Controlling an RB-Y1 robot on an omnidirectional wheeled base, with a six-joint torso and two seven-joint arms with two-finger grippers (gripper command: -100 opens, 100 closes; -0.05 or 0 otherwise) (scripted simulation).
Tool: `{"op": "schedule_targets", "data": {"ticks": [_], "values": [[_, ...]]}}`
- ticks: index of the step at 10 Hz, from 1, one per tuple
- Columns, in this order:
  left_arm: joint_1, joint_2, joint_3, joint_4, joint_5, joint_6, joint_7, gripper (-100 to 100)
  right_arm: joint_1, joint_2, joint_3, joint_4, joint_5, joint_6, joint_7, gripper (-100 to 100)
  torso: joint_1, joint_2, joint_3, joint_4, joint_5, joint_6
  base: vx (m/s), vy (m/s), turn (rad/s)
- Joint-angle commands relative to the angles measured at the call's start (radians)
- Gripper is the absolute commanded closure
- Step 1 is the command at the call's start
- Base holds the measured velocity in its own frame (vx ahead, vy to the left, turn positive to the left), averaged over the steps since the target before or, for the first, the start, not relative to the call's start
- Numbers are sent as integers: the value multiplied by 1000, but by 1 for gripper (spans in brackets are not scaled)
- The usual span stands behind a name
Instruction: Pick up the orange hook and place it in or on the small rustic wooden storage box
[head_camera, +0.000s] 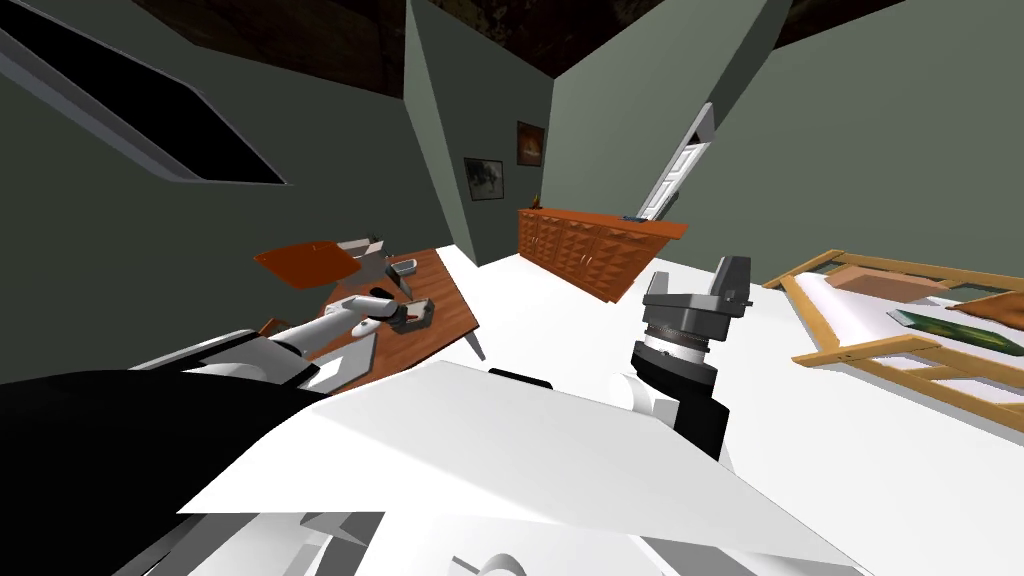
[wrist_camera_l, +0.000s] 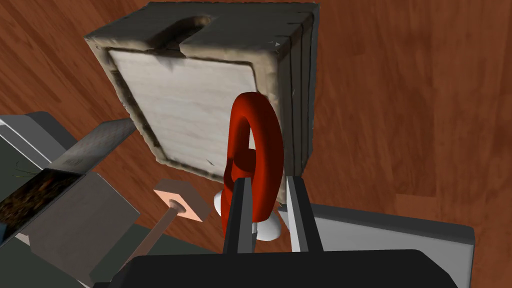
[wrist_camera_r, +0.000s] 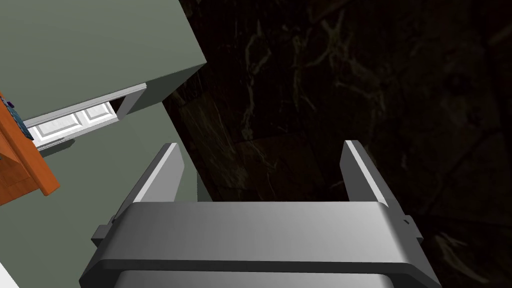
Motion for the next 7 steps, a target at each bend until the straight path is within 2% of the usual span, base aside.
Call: {"op": "schedule_targets", "data": {"ticks": [1,2,3,4,5,6,7], "values": [[-21,-4,8,25,13,35,-9,100,0,0,0,0,0,0,0,0,0,0,0,0,0,0,-91,111,-162],[-58,-12,23,64,33,71,-17,100,0,0,0,0,0,0,0,0,-1,-1,0,-1,0,-3,-88,121,-215],[-58,-12,23,64,33,85,-17,100,0,0,0,0,0,0,0,0,0,-1,-1,0,0,-1,-65,126,-124],[-95,-19,37,102,52,120,-24,100,0,0,0,0,0,0,0,0,0,-2,-1,-1,1,-3,-89,139,-223],[-95,-19,37,102,52,133,-24,100,0,0,0,0,0,0,0,0,1,-2,-1,0,1,-1,-92,115,-152],[-131,-26,52,138,70,169,-31,100,0,0,0,0,0,0,0,0,0,-1,-1,0,1,-4,-113,132,-203],[-131,-26,52,138,70,179,-31,100,0,0,0,0,0,0,0,0,1,0,0,0,1,-2,-75,118,-131]]}}
